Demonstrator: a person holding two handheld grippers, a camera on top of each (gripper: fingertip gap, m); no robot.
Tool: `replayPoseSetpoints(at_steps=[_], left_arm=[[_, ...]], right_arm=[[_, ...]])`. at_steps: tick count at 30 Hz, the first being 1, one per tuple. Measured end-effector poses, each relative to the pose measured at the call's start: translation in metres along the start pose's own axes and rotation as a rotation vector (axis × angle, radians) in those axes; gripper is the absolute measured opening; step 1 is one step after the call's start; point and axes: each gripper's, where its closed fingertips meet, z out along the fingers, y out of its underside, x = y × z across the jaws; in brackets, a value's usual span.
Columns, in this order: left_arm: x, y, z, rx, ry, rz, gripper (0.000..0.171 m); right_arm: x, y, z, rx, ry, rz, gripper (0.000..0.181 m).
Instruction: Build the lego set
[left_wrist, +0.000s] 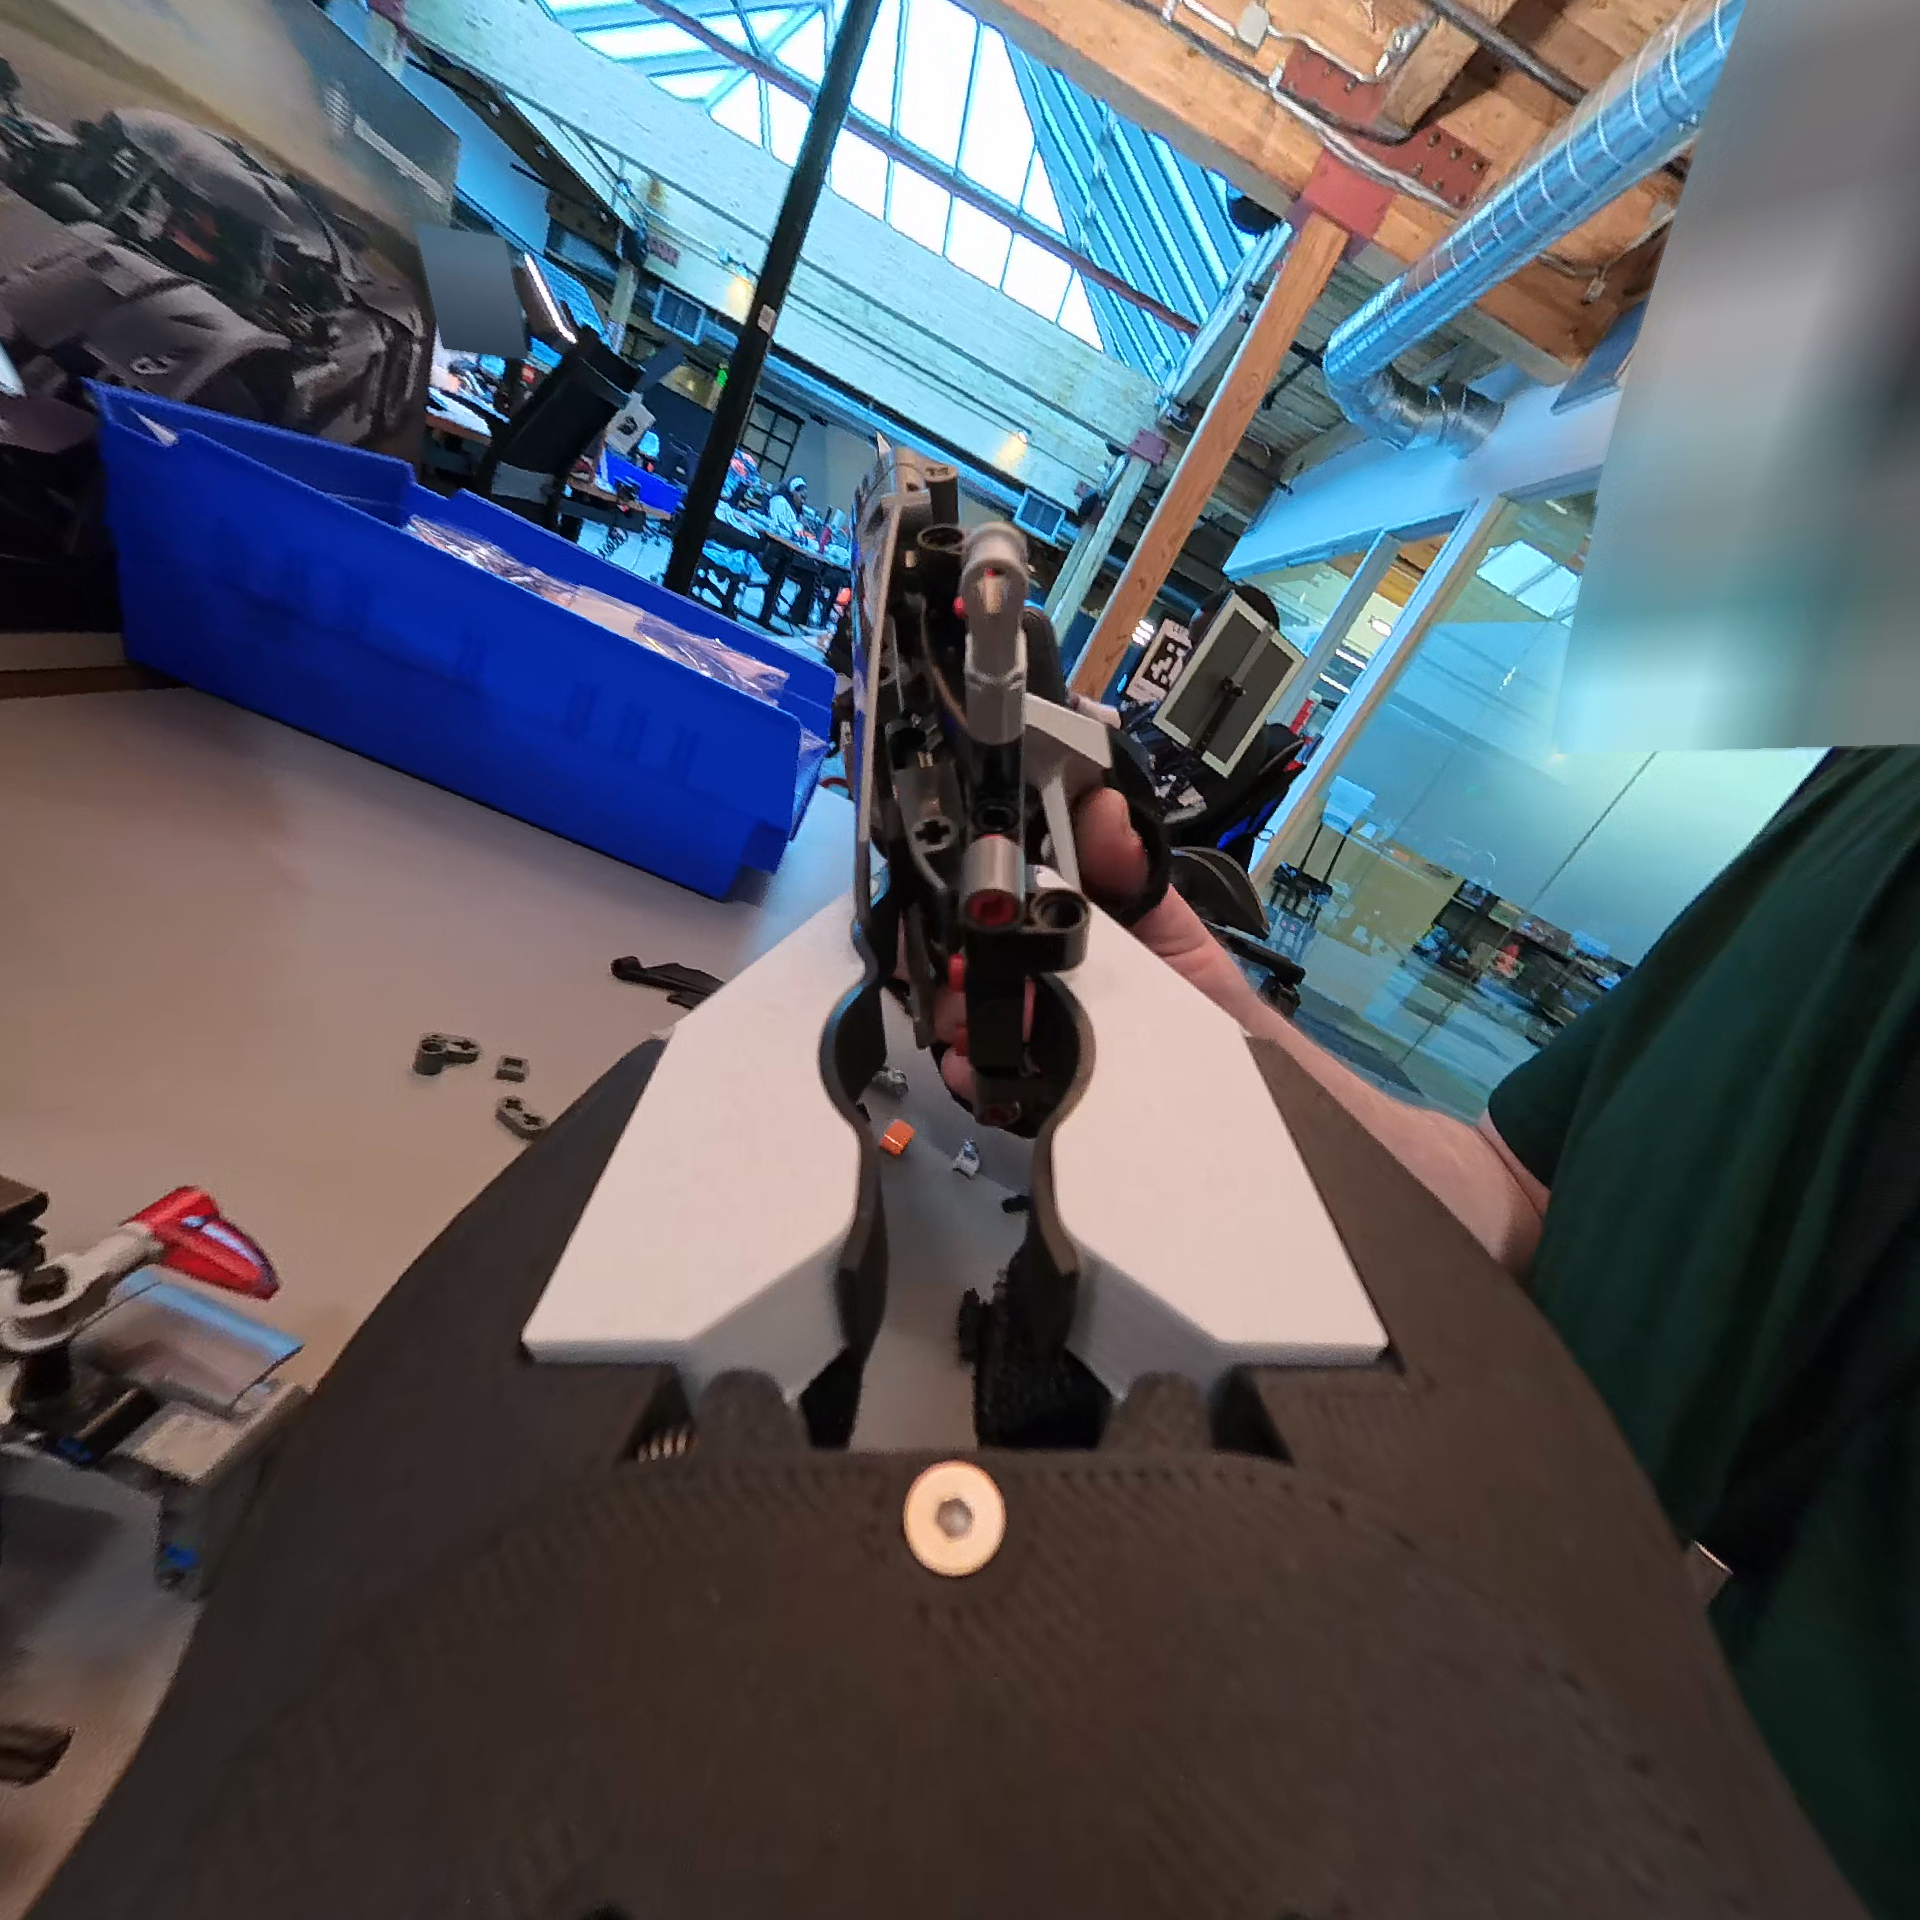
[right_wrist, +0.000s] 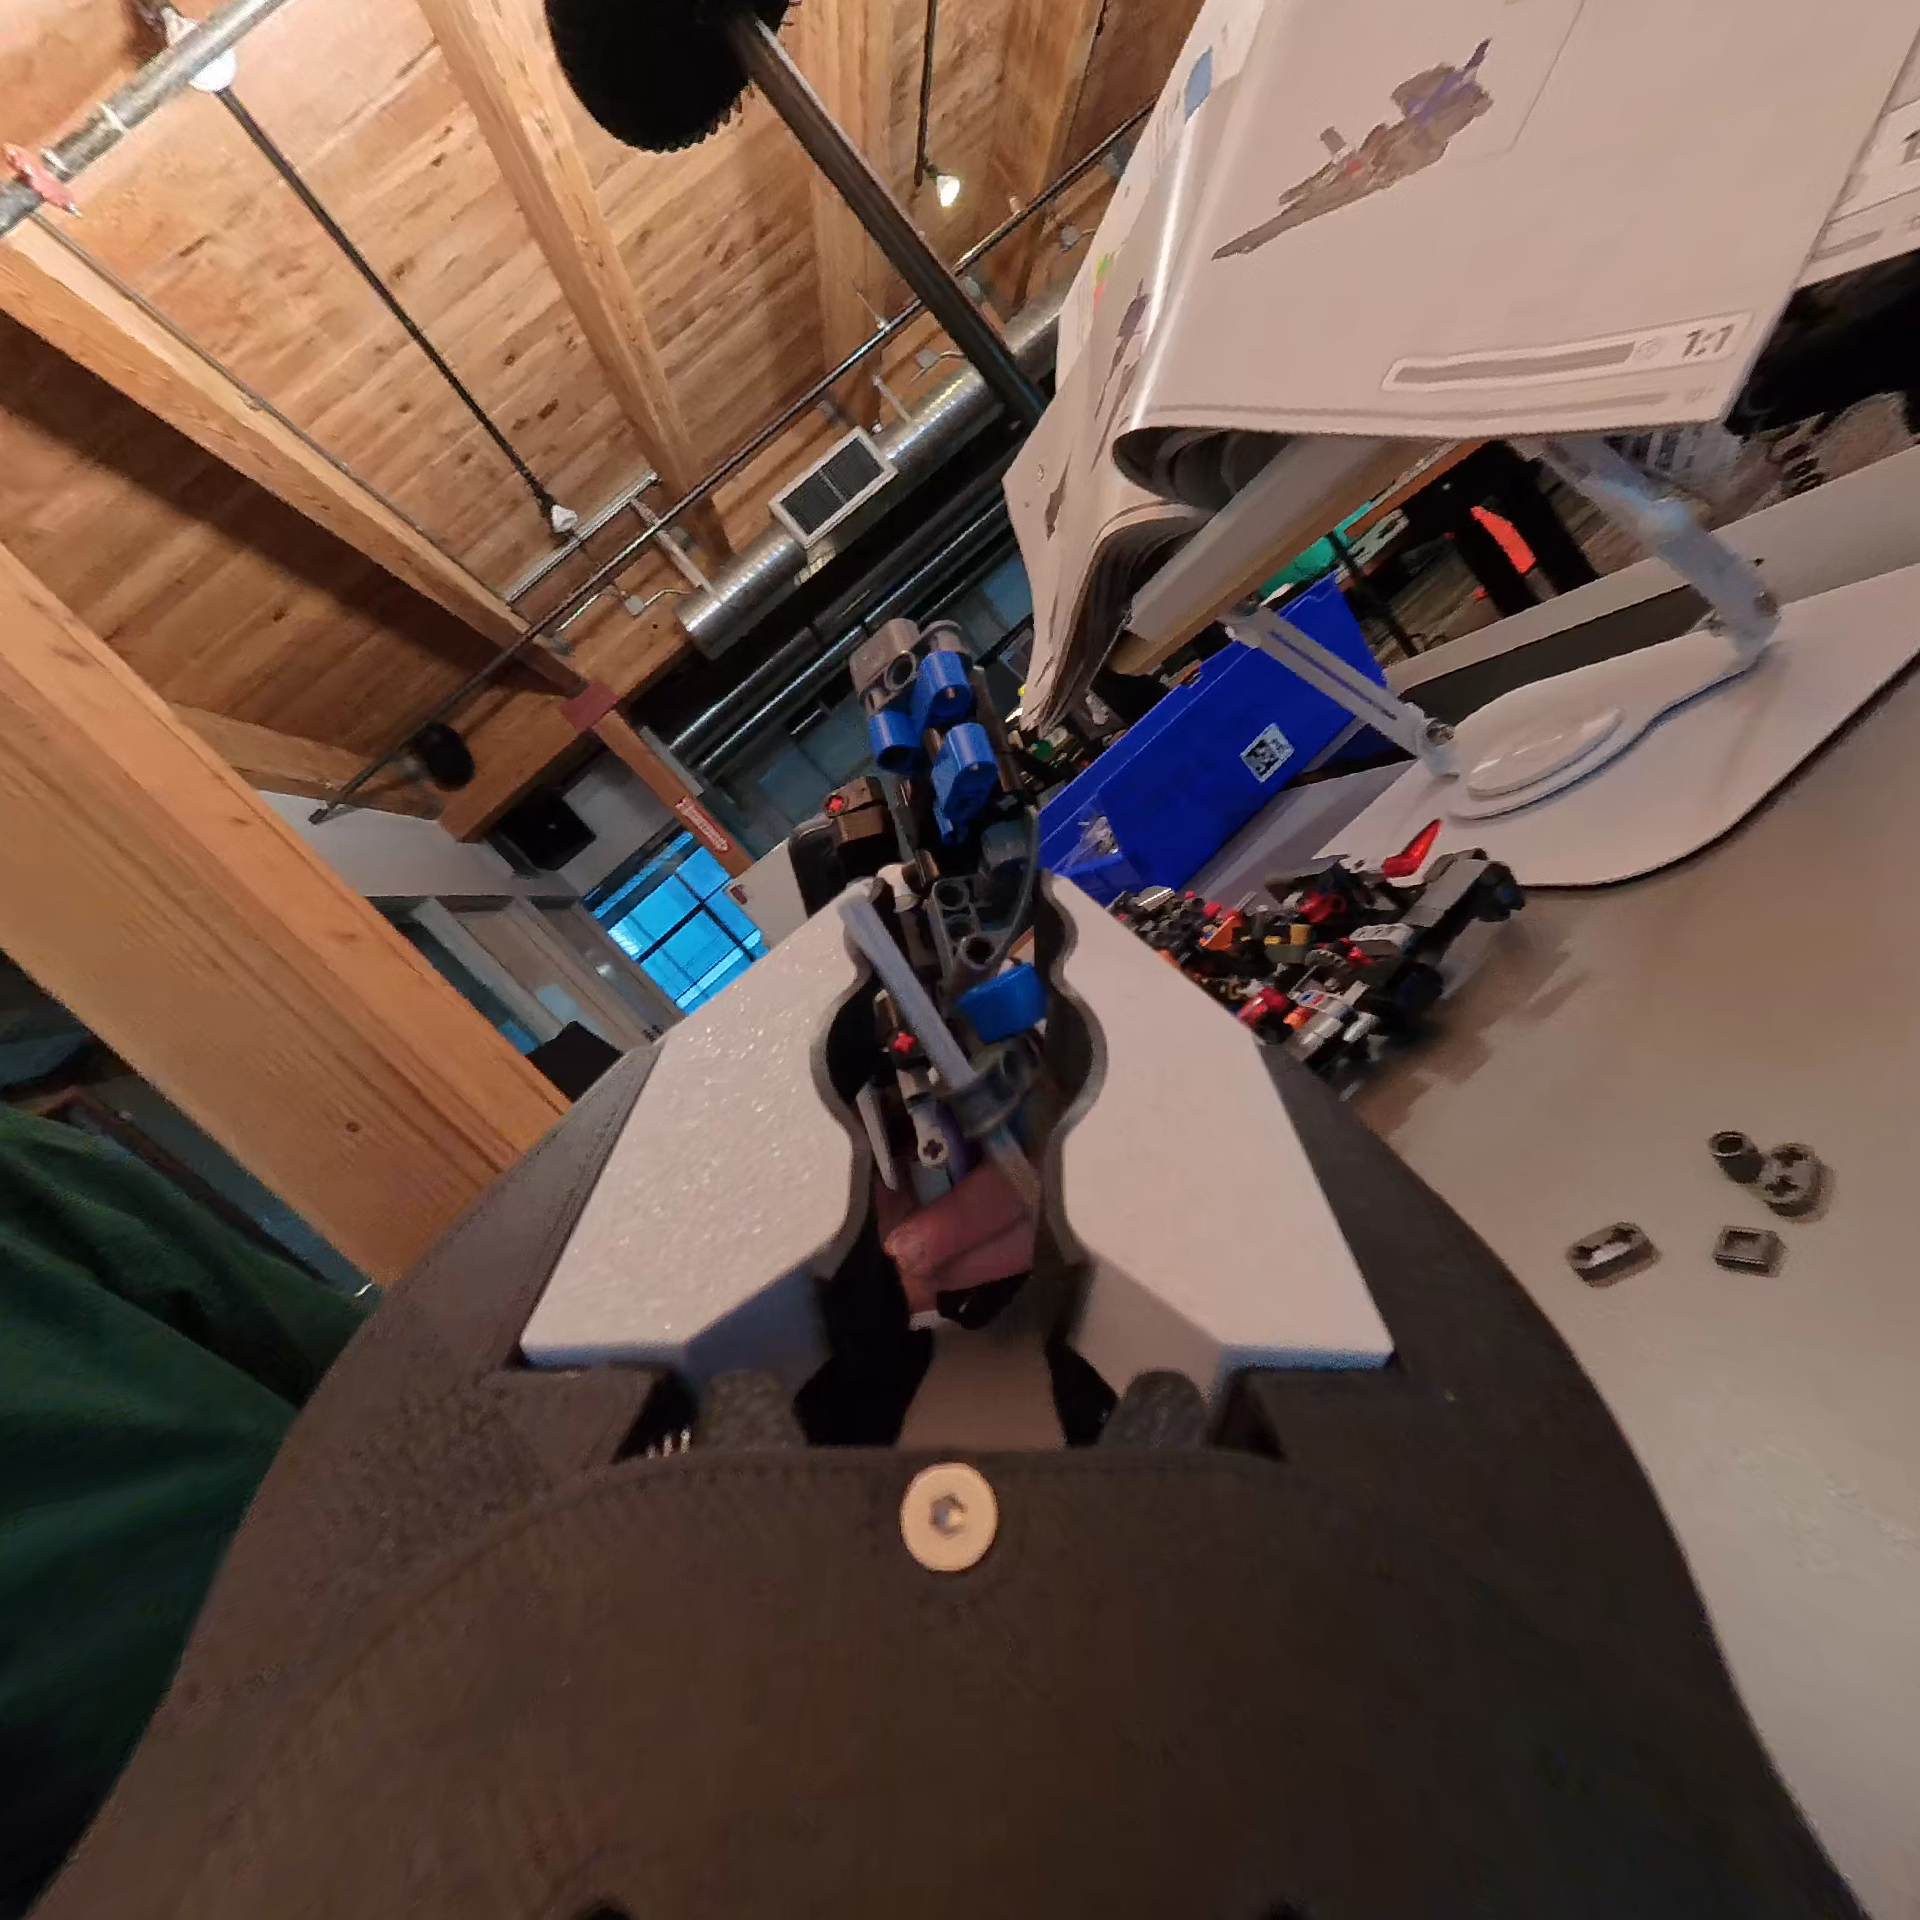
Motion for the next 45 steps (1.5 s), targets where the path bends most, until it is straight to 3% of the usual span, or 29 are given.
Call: replayPoseSetpoints(at_steps=[14, 18, 20, 24, 28, 31, 37, 41, 45], left_arm=[[-0.018, -0.014, -0.015, 0.123, -0.060, -0.094, 0.020], [-0.025, -0.012, -0.017, 0.121, -0.095, -0.087, 0.019], [-0.027, -0.012, -0.019, 0.122, -0.104, -0.078, 0.020], [-0.029, -0.013, -0.022, 0.119, -0.118, -0.059, 0.019], [-0.027, -0.017, -0.026, 0.132, -0.114, -0.044, 0.020], [-0.024, -0.020, -0.029, 0.139, -0.108, -0.038, 0.019], [-0.023, -0.021, -0.030, 0.136, -0.108, -0.035, 0.019], [-0.023, -0.019, -0.028, 0.127, -0.107, -0.034, 0.019], [-0.023, -0.023, -0.031, 0.142, -0.109, -0.033, 0.019]], right_arm=[[0.013, -0.002, -0.004, 0.015, 0.059, -0.002, 0.025], [0.012, -0.003, -0.007, 0.010, 0.074, -0.043, 0.007], [0.009, -0.009, -0.011, 0.022, 0.089, -0.094, 0.006], [0.010, -0.018, -0.016, 0.035, 0.129, -0.173, 0.008], [0.008, -0.023, -0.018, 0.023, 0.145, -0.245, 0.023], [0.009, -0.021, -0.022, -0.029, 0.190, -0.345, 0.000], [0.014, -0.011, -0.040, -0.132, 0.257, -0.312, 0.000], [0.011, 0.011, -0.060, -0.335, 0.341, -0.325, 0.030], [0.019, 0.039, -0.086, -0.532, 0.486, -0.425, 0.024]])
